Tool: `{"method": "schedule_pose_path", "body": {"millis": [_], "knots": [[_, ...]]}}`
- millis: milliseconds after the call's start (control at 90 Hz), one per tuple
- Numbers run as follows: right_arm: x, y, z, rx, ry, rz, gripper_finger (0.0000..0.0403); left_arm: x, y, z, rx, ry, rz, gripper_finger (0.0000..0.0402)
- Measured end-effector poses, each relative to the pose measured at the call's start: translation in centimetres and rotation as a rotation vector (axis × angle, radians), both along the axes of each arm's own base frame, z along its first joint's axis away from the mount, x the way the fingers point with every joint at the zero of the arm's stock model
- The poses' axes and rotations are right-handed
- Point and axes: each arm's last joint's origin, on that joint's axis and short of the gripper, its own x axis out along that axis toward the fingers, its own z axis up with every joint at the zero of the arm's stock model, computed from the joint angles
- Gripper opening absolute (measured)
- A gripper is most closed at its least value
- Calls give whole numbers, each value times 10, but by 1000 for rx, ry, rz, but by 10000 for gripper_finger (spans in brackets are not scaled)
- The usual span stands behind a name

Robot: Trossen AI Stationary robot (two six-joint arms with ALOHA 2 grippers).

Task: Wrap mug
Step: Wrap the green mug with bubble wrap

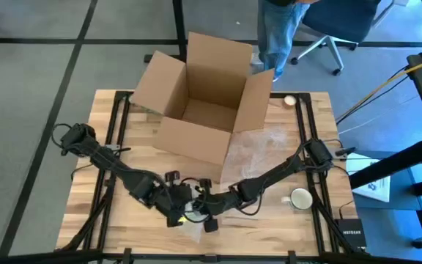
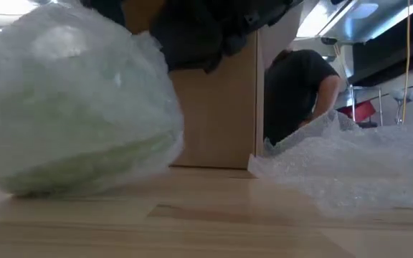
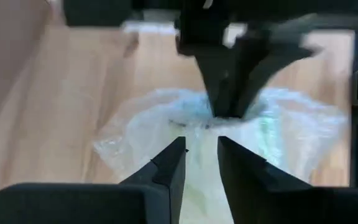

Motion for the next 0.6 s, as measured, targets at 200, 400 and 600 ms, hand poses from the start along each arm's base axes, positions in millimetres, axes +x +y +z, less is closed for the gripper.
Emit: {"method": "schedule_pose_path", "body": {"millis": [200,400,600], "knots": [[0,0,0,-1,1,0,0,-19,-17,1,23,-30,30,76],[0,0,1,1,0,-1,0,-42,-36,-25,5,-12,67,76],[-1,0,0,2,9,-5,0,-59,-43,-72,-110,-26,109,75]]}}
